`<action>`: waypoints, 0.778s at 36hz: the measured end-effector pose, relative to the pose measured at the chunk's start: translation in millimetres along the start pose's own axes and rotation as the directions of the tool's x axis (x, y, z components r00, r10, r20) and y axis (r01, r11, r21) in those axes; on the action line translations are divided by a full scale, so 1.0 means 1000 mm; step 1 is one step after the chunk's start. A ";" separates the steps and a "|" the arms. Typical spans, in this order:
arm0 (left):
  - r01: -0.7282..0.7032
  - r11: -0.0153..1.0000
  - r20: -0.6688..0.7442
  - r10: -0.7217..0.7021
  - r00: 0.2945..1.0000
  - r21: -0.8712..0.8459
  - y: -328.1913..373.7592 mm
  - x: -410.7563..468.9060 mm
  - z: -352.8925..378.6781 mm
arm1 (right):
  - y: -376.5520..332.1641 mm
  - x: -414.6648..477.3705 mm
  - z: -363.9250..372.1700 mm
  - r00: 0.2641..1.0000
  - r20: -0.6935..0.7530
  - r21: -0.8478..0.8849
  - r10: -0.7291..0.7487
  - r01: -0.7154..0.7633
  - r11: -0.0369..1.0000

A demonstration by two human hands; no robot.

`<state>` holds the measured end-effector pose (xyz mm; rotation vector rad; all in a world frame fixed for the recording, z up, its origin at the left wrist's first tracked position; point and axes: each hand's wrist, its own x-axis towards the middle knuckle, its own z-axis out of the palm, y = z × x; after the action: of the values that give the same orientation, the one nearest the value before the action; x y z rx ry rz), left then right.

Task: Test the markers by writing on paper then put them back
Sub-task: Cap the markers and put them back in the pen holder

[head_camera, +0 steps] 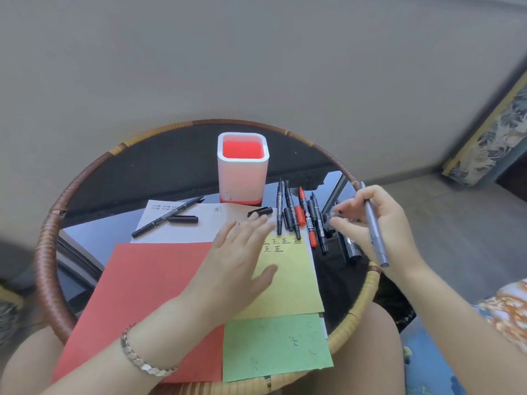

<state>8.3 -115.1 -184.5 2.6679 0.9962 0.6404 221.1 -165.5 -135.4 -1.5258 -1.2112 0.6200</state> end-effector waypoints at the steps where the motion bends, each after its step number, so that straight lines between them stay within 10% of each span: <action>1: 0.046 0.994 -0.022 -0.048 0.999 -0.096 0.004 0.002 -0.005 | -0.007 -0.003 0.008 1.000 0.021 0.052 0.006 -0.007 0.999; 14: 0.128 0.897 -0.225 -0.241 0.944 -0.424 0.002 0.001 -0.025 | -0.027 -0.013 0.079 0.979 0.198 0.326 0.054 -0.118 0.938; 21: 0.298 0.420 0.030 -0.538 0.842 -0.857 -0.004 -0.004 -0.042 | -0.031 -0.015 0.079 0.956 0.192 0.470 0.224 -0.290 0.834; 28: 0.313 0.339 0.096 -0.527 0.844 -0.887 -0.006 -0.010 -0.047 | -0.034 -0.015 0.073 0.959 0.061 0.517 0.276 -0.267 0.813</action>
<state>-24.3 -115.0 -148.6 1.3324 0.9594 0.9763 140.9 -152.2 -130.7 -1.2324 -0.7227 1.0325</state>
